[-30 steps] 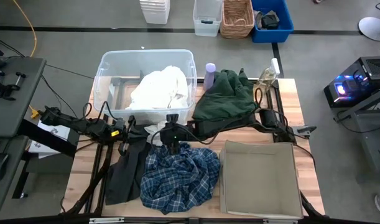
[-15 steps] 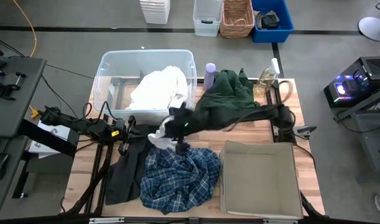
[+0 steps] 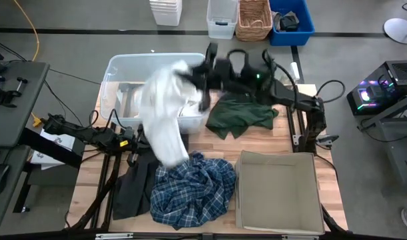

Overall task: Sort clothes
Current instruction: Put the white handkerchief into the transparent bin

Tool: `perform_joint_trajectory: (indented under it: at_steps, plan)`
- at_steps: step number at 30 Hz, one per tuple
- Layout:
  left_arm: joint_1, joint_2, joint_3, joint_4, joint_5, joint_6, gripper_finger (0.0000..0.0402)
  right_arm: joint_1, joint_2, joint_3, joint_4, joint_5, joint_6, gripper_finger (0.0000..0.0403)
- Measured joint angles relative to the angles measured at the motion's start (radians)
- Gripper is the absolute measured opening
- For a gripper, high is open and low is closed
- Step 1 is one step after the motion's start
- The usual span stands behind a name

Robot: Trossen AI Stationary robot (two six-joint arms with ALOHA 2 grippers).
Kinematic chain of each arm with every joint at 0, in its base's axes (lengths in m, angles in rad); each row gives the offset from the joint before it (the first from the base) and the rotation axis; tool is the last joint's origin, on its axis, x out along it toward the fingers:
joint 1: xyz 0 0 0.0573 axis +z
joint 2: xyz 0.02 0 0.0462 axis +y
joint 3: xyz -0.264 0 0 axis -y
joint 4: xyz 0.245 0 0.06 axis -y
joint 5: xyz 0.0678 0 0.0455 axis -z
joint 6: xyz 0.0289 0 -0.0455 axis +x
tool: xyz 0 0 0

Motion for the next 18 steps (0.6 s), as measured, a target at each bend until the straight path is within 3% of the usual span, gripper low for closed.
perform_joint_trajectory:
  at_steps: [4,7,12,15,18]
  plan:
    - [0.0,0.0,0.0,0.0,0.0,0.0,0.0001,-0.088,0.048,-0.019,0.179,0.093,0.055,0.0002]
    - [0.0,0.0,0.0,0.001,0.0,0.0,0.0001,-0.141,0.101,-0.019,0.157,0.159,0.088,0.0002]
    - [0.0,0.0,0.0,0.001,0.0,0.0,0.0001,-0.195,0.179,-0.022,-0.119,0.166,0.269,0.0015]
    - [0.0,0.0,0.0,0.001,0.0,0.0,0.0001,-0.202,0.187,-0.022,-0.295,0.046,0.361,0.0062]
    - [0.0,0.0,0.0,0.001,0.0,0.0,0.0001,-0.185,0.185,-0.019,-0.406,0.011,0.367,0.0128]
